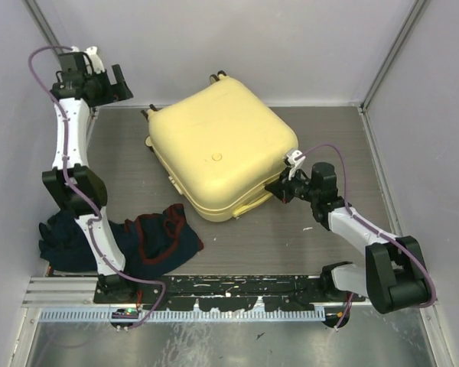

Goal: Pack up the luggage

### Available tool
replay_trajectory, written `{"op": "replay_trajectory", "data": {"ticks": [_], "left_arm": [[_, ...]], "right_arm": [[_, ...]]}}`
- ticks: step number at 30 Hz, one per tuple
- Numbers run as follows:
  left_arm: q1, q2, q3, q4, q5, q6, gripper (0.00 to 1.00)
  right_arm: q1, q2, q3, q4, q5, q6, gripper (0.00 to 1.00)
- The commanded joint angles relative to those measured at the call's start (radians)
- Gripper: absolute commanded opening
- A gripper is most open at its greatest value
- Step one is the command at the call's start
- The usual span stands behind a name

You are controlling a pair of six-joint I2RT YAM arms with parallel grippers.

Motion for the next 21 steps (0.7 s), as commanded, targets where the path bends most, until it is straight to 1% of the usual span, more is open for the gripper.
{"op": "replay_trajectory", "data": {"ticks": [1,3,5,8,11,13,14,16,19,21], "left_arm": [[-0.054,-0.252,-0.022,-0.012,0.006,0.239,0.98],[-0.122,-0.356,-0.131,0.002,0.013,0.325,0.98],[-0.202,-0.469,-0.257,0.013,0.062,0.420,0.98],[-0.371,-0.644,-0.501,0.031,0.113,0.519,0.98],[-0.553,-0.791,-0.690,0.042,0.143,0.552,0.98],[-0.681,-0.875,-0.792,0.063,0.139,0.566,0.98],[-0.766,-0.903,-0.831,0.070,0.127,0.575,0.98],[-0.886,-0.927,-0.891,0.075,0.088,0.597,1.00],[-1.043,-0.910,-0.946,0.109,0.007,0.613,0.93],[-1.127,-0.876,-0.970,0.162,-0.049,0.616,0.91]], "right_arm": [[0.094,0.028,0.026,0.191,0.049,0.088,0.01],[0.123,0.036,0.033,0.204,0.057,0.107,0.01],[0.138,0.036,0.038,0.209,0.059,0.127,0.01],[0.115,0.027,0.047,0.153,0.054,0.133,0.01],[0.051,0.021,0.039,0.118,-0.007,0.111,0.00],[0.036,0.025,0.038,0.108,-0.026,0.106,0.01],[0.035,0.030,0.040,0.105,-0.033,0.111,0.01],[0.035,0.047,0.043,0.129,-0.044,0.149,0.01],[0.034,0.074,0.055,0.150,-0.045,0.189,0.01],[0.035,0.081,0.058,0.153,-0.035,0.196,0.01]]}}
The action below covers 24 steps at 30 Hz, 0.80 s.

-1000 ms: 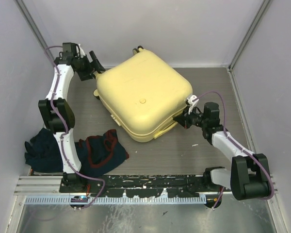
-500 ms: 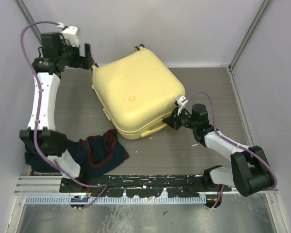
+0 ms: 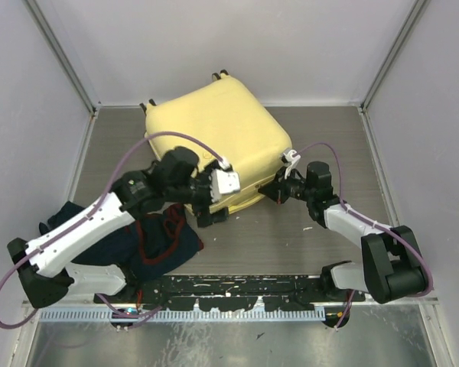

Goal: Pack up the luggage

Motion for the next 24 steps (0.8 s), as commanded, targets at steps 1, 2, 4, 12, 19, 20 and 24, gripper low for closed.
{"op": "replay_trajectory", "data": {"ticks": [1,2,4,12,19,20,24], "left_arm": [[-0.154,0.049,-0.030,0.141,-0.130,0.052,0.89],[-0.187,0.074,-0.031,0.164,-0.154,0.054,0.88],[-0.240,0.142,-0.036,0.203,-0.200,0.052,0.84],[-0.297,0.332,-0.099,0.414,-0.332,0.015,0.78],[-0.295,0.451,-0.173,0.597,-0.514,0.036,0.76],[-0.294,0.459,-0.182,0.613,-0.536,0.037,0.75],[-0.282,0.494,-0.227,0.669,-0.593,0.044,0.74]], "right_arm": [[-0.009,0.012,0.053,0.084,0.003,0.042,0.01],[-0.010,0.014,0.057,0.083,0.003,0.039,0.01],[-0.010,0.014,0.061,0.074,0.007,0.034,0.01],[-0.010,0.015,0.070,0.074,0.020,0.026,0.01],[-0.009,0.017,0.069,0.068,0.029,0.019,0.01],[-0.010,0.017,0.068,0.067,0.030,0.017,0.01],[-0.009,0.014,0.068,0.064,0.038,0.014,0.01]]}}
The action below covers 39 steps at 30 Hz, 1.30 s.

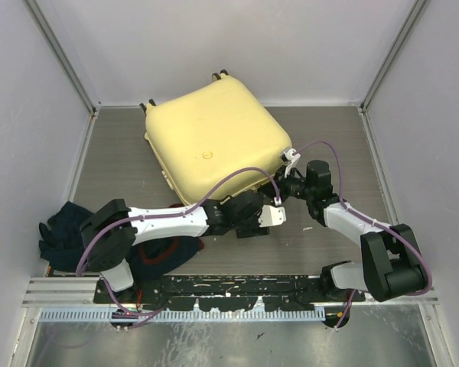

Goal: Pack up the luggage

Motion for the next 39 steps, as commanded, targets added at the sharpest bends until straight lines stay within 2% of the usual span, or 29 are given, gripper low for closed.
{"op": "replay_trajectory", "data": {"ticks": [1,9,15,17,23,27,33,39], "left_arm": [[0.015,0.016,-0.039,0.172,-0.120,0.019,0.73],[0.041,0.051,-0.119,0.315,-0.203,0.064,0.74],[0.082,0.086,-0.096,0.223,-0.175,0.009,0.56],[0.099,0.066,-0.113,0.210,-0.167,-0.001,0.54],[0.110,-0.102,-0.227,0.288,-0.106,0.027,0.61],[0.095,-0.149,-0.224,0.342,-0.112,0.014,0.68],[0.079,-0.061,-0.166,0.375,-0.205,0.009,0.75],[0.094,0.055,-0.111,0.386,-0.271,0.007,0.75]], "right_arm": [[-0.005,-0.007,0.049,0.064,0.050,-0.012,0.01],[-0.005,-0.005,0.035,0.071,0.054,0.003,0.01],[-0.014,-0.011,0.038,0.066,0.053,0.000,0.01],[-0.021,-0.012,0.038,0.061,0.046,-0.004,0.01],[-0.025,0.003,0.038,0.068,0.034,0.005,0.01],[-0.025,0.016,0.037,0.089,0.034,0.014,0.01],[-0.026,0.017,0.033,0.102,0.043,0.033,0.01],[-0.025,0.015,0.032,0.106,0.052,0.047,0.01]]}}
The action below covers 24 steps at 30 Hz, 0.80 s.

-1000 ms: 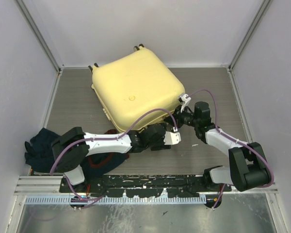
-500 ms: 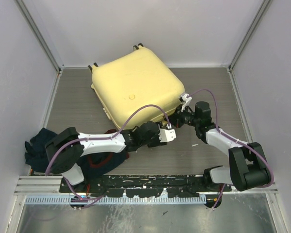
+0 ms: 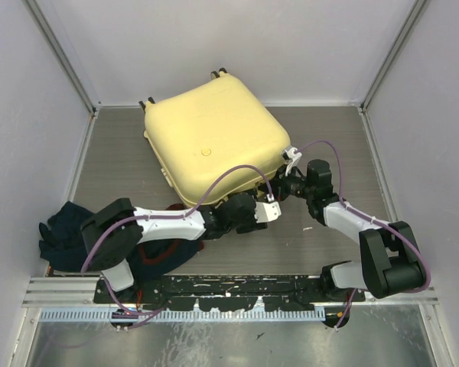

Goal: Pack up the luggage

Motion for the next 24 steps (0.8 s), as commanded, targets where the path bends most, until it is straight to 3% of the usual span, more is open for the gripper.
{"op": "replay_trajectory", "data": {"ticks": [1,4,18,24], "left_arm": [[0.056,0.071,0.064,0.072,-0.149,-0.006,0.74],[0.069,0.105,0.091,0.008,-0.142,-0.039,0.66],[0.125,-0.091,-0.121,-0.162,-0.025,0.053,0.02],[0.128,-0.176,-0.186,-0.203,0.024,0.115,0.00]], "right_arm": [[-0.012,-0.006,0.031,0.071,0.043,0.016,0.01],[-0.013,-0.010,0.028,0.067,0.050,0.016,0.01],[-0.161,-0.092,0.015,-0.098,0.018,-0.225,0.00],[-0.272,-0.135,0.014,-0.195,-0.039,-0.323,0.00]]}}
